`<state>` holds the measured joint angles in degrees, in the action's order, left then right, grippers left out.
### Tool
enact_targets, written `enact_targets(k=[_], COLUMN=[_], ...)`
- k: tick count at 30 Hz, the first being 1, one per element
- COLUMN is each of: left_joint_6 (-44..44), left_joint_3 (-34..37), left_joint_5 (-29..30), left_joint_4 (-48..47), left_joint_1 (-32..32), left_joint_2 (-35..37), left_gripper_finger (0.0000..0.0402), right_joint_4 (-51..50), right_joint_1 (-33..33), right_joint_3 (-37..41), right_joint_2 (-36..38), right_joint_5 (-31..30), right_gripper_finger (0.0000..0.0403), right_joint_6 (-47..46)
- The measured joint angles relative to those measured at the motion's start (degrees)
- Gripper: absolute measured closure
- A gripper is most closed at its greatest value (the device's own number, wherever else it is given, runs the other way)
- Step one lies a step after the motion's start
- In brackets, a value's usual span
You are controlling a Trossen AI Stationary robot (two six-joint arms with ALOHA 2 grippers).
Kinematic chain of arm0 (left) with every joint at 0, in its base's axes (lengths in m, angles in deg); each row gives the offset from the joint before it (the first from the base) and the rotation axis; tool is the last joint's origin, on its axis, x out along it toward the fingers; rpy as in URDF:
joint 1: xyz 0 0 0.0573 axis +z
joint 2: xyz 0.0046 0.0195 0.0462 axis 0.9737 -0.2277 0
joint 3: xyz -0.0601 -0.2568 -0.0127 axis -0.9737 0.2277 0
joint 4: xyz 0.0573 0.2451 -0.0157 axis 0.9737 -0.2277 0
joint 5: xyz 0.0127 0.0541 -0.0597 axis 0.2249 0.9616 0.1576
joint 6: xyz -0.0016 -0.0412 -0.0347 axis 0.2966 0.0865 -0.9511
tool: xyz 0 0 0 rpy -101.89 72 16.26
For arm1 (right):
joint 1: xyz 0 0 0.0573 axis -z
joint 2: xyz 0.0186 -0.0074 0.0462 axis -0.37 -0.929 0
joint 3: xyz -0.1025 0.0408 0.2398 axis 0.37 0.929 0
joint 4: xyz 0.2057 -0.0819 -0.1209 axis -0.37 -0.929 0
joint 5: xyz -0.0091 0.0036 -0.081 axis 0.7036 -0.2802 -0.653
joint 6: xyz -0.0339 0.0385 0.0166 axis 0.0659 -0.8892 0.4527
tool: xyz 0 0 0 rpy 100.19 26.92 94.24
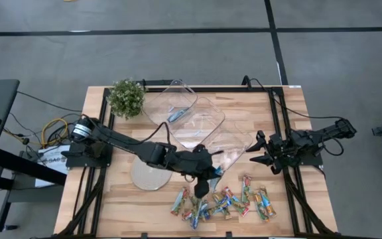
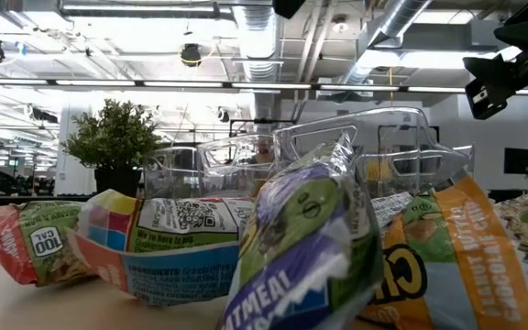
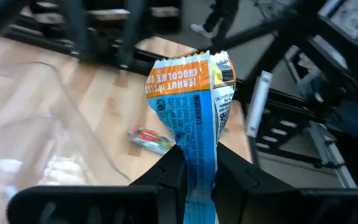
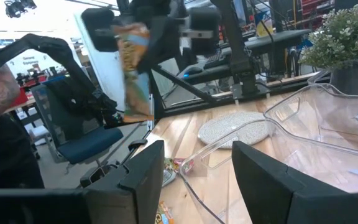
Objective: Pick and place Granola Bars by type
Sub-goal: Put the yellow granola bar into the middle transparent bin
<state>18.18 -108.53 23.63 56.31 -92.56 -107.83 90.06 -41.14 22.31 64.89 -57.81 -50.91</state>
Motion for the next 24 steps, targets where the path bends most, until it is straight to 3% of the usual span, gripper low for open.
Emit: enact_targets(k=[17, 24], left_joint_6=[1.3, 2.5], left_joint_3=[0.0, 0.0], left_joint_5=[-0.1, 0.0], left_joint_4=[-6.0, -9.8], left_joint_1=[21.7, 26.9], left_joint_2=[0.0, 0.0], left_gripper_finger=[0.0354, 0.0354], right_joint_4=[0.0, 0.0], right_joint_1=[0.0, 0.0], right_joint_3=[0.0, 0.0], right_joint_2=[0.0, 0.0], right_joint_5=[0.0, 0.0], right_gripper_finger=[0.0219, 0.0219], right_joint_6=[0.0, 0.0])
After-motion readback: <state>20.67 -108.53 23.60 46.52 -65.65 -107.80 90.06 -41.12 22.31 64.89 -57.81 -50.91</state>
